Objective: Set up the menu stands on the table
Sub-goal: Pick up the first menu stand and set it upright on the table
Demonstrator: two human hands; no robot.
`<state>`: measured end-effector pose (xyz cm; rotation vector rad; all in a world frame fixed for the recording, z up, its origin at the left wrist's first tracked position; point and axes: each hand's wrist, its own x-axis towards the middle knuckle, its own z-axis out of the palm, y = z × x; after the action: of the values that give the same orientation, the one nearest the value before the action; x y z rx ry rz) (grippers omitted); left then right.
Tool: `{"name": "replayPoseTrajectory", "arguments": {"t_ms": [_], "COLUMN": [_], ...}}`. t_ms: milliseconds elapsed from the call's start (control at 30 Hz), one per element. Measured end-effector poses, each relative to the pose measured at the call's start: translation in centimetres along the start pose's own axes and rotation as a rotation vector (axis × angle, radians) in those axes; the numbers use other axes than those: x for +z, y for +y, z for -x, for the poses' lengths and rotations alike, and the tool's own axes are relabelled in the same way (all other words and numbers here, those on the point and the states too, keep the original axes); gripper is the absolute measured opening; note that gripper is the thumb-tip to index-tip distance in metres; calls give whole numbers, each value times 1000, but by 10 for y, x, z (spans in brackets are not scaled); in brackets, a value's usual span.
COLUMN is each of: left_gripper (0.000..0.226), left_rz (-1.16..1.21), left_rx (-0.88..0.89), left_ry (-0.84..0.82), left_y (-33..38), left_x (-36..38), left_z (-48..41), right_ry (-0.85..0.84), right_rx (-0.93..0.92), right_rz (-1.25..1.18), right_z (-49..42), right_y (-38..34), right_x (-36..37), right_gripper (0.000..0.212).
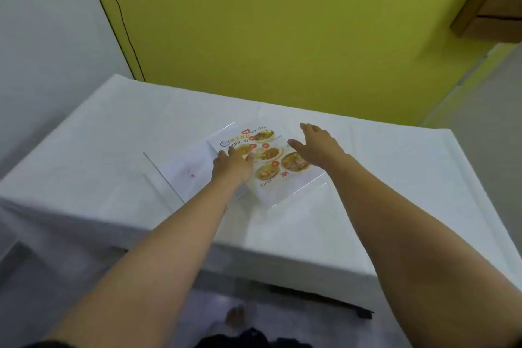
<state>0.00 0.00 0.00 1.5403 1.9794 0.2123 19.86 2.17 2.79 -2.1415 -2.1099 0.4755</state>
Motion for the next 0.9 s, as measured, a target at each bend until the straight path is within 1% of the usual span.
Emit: {"name": "replayPoseTrajectory", "arguments": {"t_ms": [200, 367, 500, 633, 733, 800, 900], "left_gripper": [76, 88, 94, 95, 95, 94, 91], "left_rz": [6, 90, 200, 236, 252, 269, 262], "left_rx": [-122, -171, -221, -253, -224, -169, -61], "left_ry": [-55, -109, -98, -72, -35, -4, 39], "left_y": [-10, -10, -7, 0, 5, 9, 23], "left_x": [12, 16, 19, 21, 19, 16, 9], "left_z": [-25, -42, -54, -58, -59, -61, -62], "right_ry": [-93, -152, -230, -277, -272, -247, -158], "right_rx": [67, 76, 57, 46, 58, 82, 120], "right_rz": [16, 20, 18, -11, -20, -75, -140], "right_z": [-20, -44, -62, -75, -78, -77, -72], "right_y": [0, 6, 10, 12, 13, 16, 23], "right_x": [19, 28, 36, 40, 39, 34, 22], "right_gripper": [71, 75, 80, 84, 86, 88, 97]}}
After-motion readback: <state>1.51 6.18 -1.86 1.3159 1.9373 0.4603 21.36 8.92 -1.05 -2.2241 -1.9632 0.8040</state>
